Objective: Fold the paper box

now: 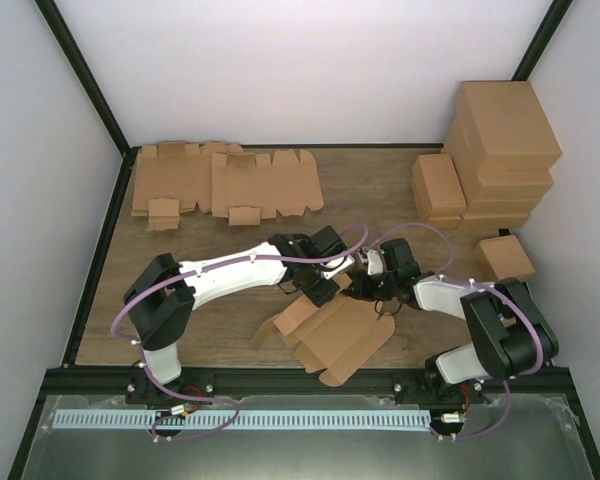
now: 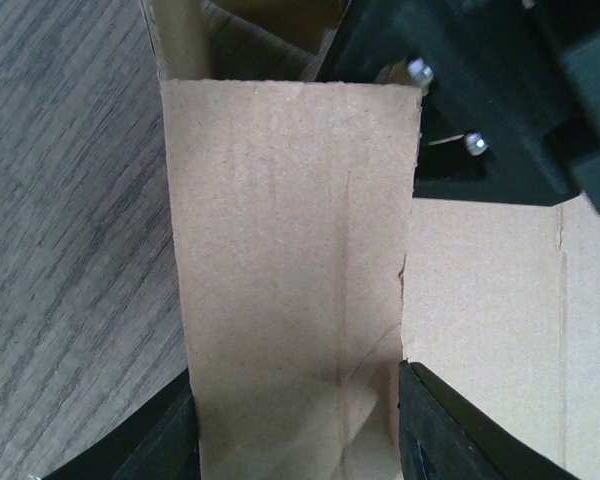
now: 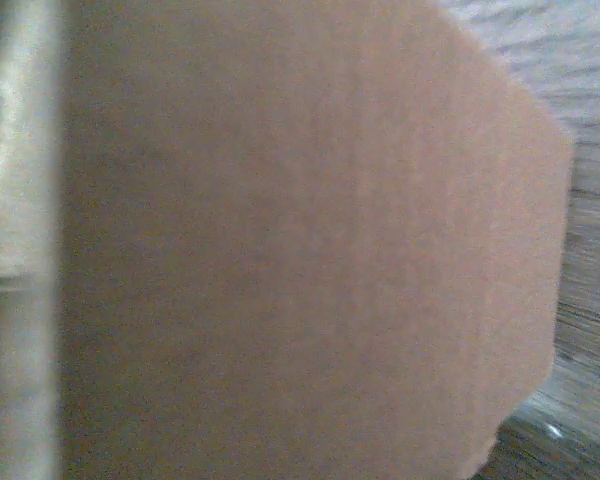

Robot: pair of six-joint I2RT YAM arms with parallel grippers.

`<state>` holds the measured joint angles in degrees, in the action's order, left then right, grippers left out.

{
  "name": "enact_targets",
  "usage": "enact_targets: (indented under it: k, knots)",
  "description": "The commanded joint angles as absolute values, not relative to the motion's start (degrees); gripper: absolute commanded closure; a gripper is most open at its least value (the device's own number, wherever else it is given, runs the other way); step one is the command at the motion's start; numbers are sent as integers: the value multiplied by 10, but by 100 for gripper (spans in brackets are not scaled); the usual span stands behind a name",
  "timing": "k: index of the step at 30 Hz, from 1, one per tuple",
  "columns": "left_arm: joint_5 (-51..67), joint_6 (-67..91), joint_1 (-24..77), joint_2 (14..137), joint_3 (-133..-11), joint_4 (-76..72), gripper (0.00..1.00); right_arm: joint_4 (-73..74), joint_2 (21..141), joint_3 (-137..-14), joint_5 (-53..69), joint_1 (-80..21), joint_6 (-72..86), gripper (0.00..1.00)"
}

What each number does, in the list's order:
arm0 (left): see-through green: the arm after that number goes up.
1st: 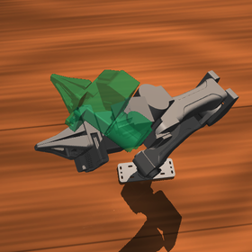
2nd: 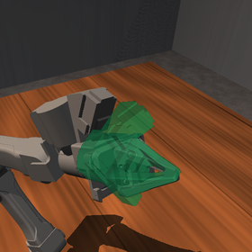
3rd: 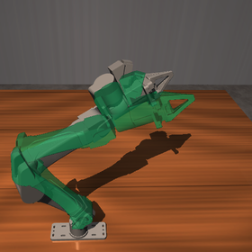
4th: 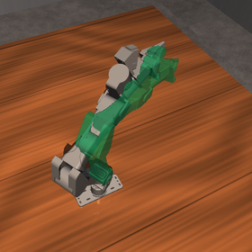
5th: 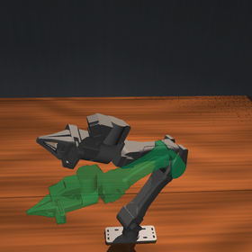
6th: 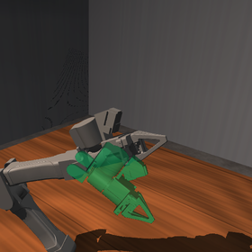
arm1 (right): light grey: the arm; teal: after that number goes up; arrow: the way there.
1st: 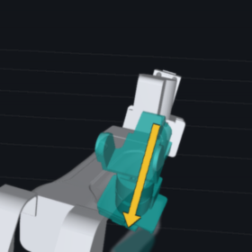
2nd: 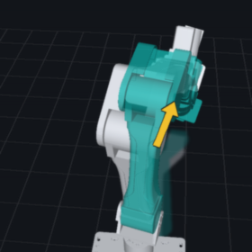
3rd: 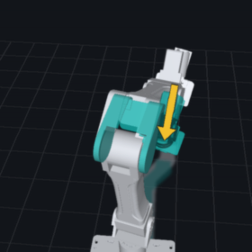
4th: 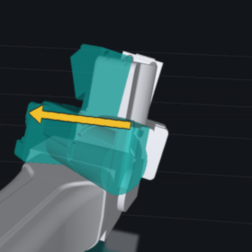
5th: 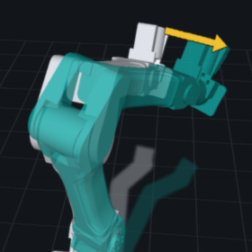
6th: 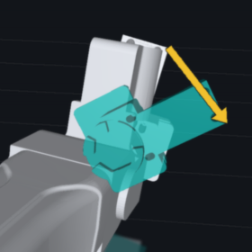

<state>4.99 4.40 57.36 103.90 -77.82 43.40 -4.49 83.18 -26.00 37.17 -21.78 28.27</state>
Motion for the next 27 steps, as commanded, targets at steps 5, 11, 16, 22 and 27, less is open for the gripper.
enact_targets:
  k: [5,11,16,22,27]
  knots:
    - [35,54,575,1055,-788,445,51,46,702,-268,205,-219,274,83]
    - [31,56,573,1060,-795,449,51,66,624,-259,134,-219,262,70]
    - [32,56,574,1059,-795,450,51,85,616,-271,86,-219,262,62]
    - [29,57,574,1060,-791,450,51,95,606,-279,52,-219,263,57]
    - [28,57,574,1062,-791,449,51,77,640,-285,105,-219,246,62]
